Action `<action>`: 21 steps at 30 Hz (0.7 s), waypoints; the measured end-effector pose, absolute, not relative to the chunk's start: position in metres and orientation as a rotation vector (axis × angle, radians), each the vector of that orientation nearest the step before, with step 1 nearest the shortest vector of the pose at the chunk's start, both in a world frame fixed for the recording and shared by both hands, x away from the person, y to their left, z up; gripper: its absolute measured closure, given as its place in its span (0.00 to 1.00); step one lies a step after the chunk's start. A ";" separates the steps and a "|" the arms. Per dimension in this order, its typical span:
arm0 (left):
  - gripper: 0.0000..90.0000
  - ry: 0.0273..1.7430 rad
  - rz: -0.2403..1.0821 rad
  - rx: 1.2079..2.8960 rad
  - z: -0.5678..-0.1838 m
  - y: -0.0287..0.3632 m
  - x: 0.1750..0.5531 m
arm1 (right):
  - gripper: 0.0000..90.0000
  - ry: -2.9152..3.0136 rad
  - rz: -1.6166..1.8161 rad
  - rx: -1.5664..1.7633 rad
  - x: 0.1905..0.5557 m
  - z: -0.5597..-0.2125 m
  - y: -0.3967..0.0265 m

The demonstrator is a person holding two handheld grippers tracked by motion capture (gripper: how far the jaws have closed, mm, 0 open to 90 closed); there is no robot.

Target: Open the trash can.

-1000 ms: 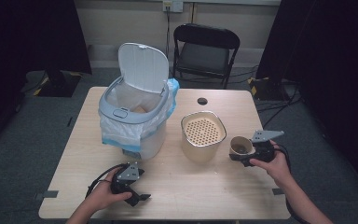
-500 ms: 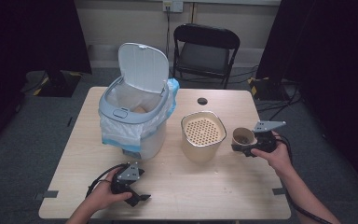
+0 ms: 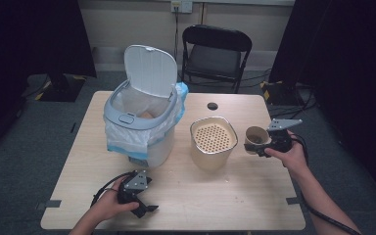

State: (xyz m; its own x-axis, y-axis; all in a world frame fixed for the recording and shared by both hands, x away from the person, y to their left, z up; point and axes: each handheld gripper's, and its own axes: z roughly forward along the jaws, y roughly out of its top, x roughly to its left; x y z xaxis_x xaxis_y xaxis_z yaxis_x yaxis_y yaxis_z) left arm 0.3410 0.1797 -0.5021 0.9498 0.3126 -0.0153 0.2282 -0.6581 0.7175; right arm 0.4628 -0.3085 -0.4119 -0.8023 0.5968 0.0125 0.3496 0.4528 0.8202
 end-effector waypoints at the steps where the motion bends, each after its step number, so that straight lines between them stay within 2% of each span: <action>1: 0.01 0.383 0.137 2.316 -0.502 0.179 0.341 | 0.29 2.425 1.277 0.817 0.463 -0.411 -0.309; 21: 0.00 0.380 0.132 2.317 -0.502 0.179 0.341 | 0.29 2.410 1.246 0.829 0.477 -0.397 -0.317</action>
